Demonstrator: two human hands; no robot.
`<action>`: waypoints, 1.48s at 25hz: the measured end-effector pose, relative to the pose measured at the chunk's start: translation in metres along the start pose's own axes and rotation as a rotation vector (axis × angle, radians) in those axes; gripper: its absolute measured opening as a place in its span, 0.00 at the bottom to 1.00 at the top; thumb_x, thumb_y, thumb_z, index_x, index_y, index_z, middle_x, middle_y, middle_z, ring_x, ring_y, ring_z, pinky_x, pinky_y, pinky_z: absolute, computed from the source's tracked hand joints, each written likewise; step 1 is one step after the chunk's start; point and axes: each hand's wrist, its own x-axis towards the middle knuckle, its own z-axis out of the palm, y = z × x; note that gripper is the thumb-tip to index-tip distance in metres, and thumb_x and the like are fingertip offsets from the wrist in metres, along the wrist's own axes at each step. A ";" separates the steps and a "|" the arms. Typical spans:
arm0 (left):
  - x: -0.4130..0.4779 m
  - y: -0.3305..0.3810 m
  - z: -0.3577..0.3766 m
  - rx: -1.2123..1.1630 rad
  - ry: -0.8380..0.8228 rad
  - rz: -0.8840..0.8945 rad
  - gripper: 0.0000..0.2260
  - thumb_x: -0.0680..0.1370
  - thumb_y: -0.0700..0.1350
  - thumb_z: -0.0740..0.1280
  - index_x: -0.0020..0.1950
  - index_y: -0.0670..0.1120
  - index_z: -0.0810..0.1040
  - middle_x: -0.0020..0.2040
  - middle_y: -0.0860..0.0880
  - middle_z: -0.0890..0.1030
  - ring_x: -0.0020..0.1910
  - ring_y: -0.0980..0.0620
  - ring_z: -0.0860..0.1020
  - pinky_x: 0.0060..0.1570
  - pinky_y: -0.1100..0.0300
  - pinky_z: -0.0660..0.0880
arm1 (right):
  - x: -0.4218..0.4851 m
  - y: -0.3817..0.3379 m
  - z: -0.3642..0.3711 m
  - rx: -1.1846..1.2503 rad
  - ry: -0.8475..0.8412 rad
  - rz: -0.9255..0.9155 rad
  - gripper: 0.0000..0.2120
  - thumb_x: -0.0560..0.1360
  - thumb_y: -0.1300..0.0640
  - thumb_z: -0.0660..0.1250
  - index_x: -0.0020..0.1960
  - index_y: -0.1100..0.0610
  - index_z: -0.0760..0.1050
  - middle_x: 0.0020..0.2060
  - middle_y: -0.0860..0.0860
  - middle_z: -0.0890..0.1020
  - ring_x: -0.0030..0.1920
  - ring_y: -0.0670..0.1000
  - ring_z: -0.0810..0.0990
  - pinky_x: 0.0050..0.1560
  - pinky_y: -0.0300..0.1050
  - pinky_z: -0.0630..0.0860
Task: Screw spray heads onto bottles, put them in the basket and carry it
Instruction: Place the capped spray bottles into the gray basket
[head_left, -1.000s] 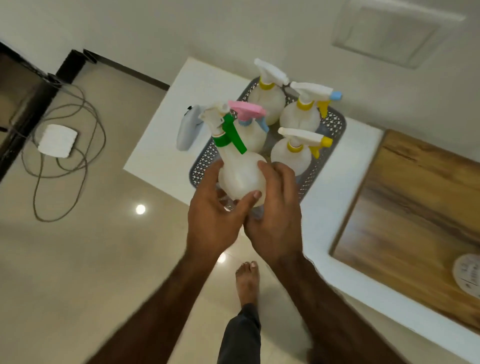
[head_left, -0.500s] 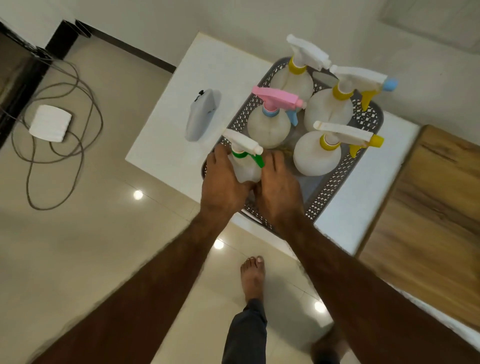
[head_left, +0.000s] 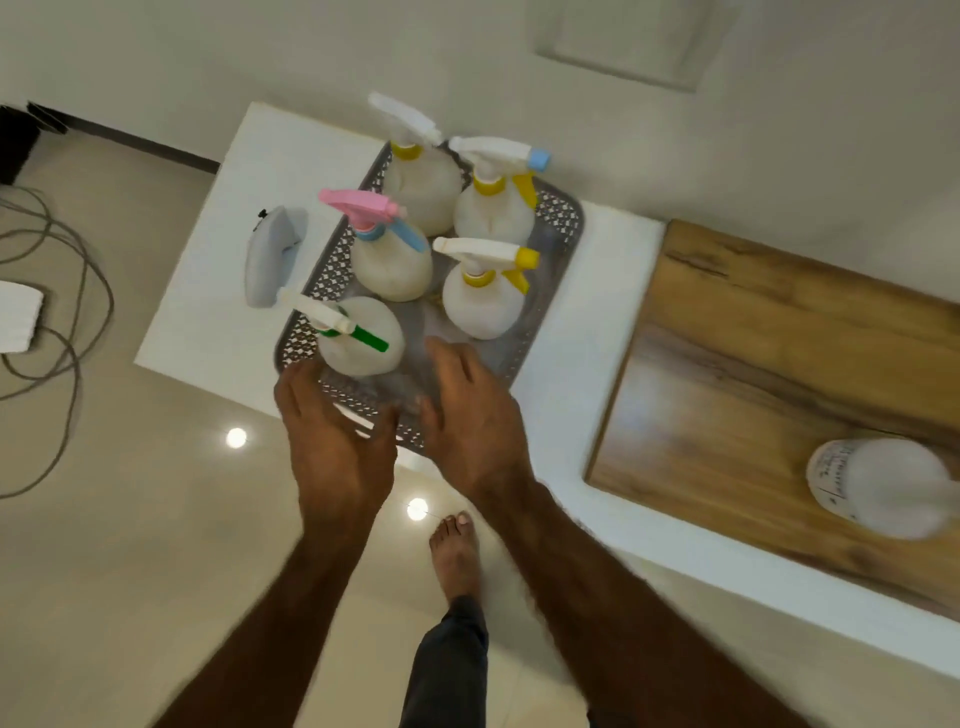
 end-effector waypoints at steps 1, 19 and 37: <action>-0.024 0.012 0.002 -0.007 0.034 0.046 0.32 0.71 0.38 0.80 0.71 0.39 0.70 0.68 0.41 0.72 0.68 0.48 0.72 0.69 0.49 0.75 | -0.012 0.007 -0.008 0.007 0.069 0.003 0.25 0.79 0.56 0.69 0.74 0.55 0.69 0.66 0.54 0.77 0.63 0.57 0.80 0.57 0.53 0.82; -0.190 0.228 0.213 -0.077 -0.948 0.474 0.38 0.72 0.45 0.81 0.78 0.54 0.67 0.74 0.57 0.70 0.71 0.58 0.71 0.67 0.53 0.76 | -0.241 0.246 -0.146 0.367 0.883 0.793 0.33 0.74 0.42 0.75 0.73 0.52 0.68 0.65 0.48 0.78 0.63 0.50 0.79 0.61 0.49 0.80; -0.160 0.199 0.193 -0.021 -0.745 0.451 0.19 0.80 0.48 0.72 0.69 0.45 0.79 0.67 0.44 0.79 0.65 0.46 0.78 0.66 0.46 0.78 | -0.168 0.223 -0.137 0.199 0.477 0.501 0.40 0.69 0.54 0.79 0.76 0.50 0.62 0.69 0.54 0.76 0.63 0.59 0.80 0.60 0.59 0.81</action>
